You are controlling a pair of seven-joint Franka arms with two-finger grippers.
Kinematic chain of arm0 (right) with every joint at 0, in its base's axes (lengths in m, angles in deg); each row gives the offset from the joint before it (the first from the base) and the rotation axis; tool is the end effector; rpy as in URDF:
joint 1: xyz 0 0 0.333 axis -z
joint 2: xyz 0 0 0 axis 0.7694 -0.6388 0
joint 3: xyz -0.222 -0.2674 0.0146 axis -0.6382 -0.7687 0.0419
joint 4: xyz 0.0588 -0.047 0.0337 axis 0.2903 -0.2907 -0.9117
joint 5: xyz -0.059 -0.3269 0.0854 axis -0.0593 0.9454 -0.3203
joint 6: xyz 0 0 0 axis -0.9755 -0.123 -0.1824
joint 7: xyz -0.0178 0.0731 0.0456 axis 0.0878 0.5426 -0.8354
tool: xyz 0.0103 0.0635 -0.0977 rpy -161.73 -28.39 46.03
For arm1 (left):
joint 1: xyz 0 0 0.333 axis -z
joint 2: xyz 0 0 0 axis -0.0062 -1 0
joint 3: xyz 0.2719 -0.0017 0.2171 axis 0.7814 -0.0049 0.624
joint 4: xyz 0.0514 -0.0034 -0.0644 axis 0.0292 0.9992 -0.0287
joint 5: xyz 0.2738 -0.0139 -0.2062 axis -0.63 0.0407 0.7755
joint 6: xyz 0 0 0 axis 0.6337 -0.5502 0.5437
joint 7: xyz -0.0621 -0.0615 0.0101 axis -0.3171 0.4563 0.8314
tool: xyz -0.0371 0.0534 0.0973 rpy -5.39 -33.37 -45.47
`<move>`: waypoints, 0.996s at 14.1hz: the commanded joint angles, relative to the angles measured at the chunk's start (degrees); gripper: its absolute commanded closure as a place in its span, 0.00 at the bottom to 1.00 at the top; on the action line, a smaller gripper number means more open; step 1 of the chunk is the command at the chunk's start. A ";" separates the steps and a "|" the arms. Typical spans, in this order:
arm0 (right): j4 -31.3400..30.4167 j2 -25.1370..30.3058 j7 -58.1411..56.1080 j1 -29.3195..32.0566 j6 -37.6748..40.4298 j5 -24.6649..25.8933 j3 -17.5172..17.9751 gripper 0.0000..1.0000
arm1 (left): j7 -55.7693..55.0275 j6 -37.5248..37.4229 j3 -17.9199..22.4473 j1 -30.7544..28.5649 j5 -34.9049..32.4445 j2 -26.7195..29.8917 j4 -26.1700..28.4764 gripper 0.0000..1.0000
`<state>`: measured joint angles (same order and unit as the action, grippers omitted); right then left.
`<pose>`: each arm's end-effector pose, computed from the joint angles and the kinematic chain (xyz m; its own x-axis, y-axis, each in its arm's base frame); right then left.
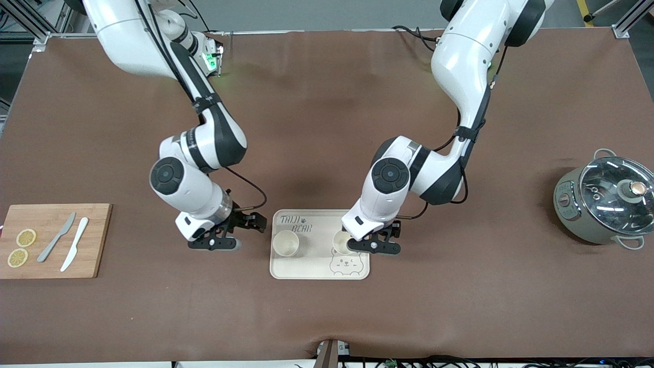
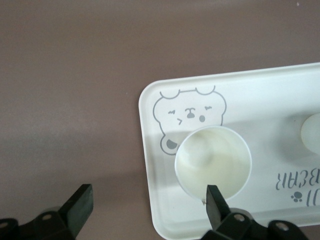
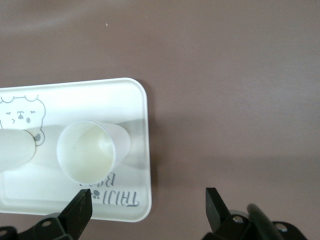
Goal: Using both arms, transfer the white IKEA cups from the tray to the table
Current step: 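Lower both grippers into the white cups and close them on the rims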
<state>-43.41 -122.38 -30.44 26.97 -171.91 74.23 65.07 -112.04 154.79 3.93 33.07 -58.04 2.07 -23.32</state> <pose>0.6392 0.2728 0.3552 0.9936 -0.0653 0.0918 -0.0466 -0.9800 -0.1935 0.6424 -0.4039 0.3266 0.9800 -0.1199 0.1586 -0.1261 -0.9916 0.0291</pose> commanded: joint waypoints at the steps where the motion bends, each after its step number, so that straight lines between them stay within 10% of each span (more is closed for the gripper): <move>1: 4.15 -3.62 4.73 -1.19 -1.01 3.45 -0.71 0.00 | -0.27 1.83 0.90 0.41 -1.00 -1.82 -2.20 0.00; 14: 9.87 -13.30 14.42 -5.32 -7.70 10.14 -0.88 0.00 | -0.53 9.49 0.81 0.41 -0.65 -6.04 -2.11 0.00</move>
<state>-35.71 -134.42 -18.19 22.46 -179.75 82.17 64.87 -112.04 163.79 4.23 33.09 -58.04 -2.77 -23.62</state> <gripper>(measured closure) 0.000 0.000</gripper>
